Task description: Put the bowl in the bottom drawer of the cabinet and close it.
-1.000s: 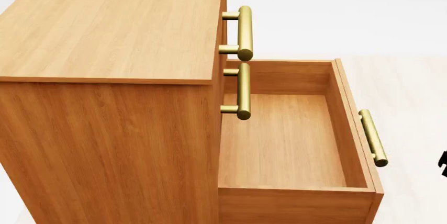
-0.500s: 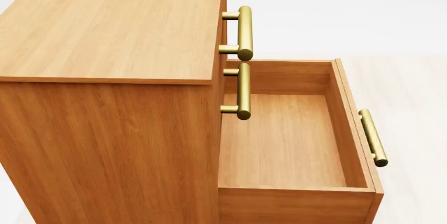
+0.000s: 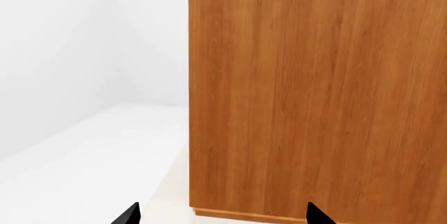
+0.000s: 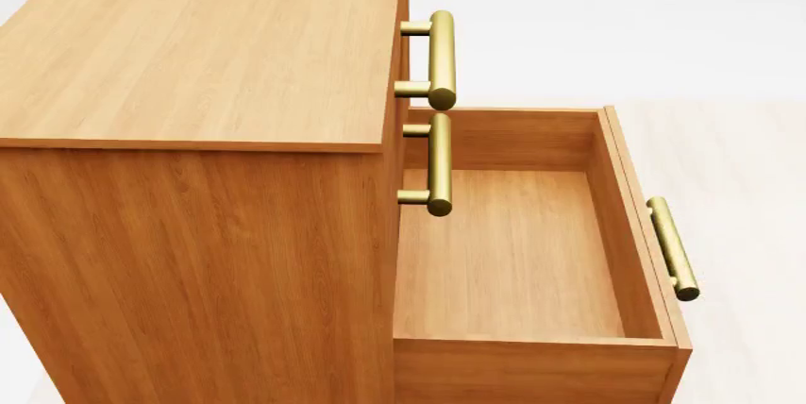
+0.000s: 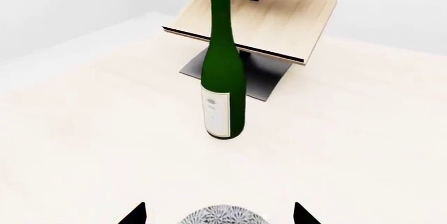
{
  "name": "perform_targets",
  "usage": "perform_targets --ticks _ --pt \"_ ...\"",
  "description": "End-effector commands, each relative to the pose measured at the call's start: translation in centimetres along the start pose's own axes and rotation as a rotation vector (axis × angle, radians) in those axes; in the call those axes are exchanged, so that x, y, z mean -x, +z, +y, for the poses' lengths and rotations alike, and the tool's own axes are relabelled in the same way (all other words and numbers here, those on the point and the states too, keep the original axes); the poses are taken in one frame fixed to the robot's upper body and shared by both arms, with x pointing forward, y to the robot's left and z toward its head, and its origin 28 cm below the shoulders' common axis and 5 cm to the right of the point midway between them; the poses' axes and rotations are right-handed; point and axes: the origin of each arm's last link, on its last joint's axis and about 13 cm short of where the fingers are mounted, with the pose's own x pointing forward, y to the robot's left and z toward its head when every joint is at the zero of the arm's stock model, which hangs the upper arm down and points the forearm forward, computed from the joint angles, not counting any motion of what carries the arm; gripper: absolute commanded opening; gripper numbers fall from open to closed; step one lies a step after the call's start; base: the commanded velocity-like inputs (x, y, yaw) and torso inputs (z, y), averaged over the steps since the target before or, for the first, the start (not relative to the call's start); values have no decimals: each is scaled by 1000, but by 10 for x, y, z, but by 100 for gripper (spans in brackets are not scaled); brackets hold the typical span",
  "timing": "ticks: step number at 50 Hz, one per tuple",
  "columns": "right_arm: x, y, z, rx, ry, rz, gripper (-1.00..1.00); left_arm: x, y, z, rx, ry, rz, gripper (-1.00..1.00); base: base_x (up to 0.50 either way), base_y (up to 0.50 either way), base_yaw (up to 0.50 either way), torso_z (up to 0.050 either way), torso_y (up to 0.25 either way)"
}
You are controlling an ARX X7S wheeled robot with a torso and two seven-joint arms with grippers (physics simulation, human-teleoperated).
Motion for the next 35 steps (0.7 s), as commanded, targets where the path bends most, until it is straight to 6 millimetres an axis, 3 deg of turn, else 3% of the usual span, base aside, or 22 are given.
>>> perform_targets --ticks 1,35 --pt "-3 -4 -2 -11 -2 56 100 1 2 0 0 0 0 100 0 0 0 0 0" --pt "-12 -8 -14 -28 -132 124 100 1 2 0 -3 0 0 100 0 0 0 0 0"
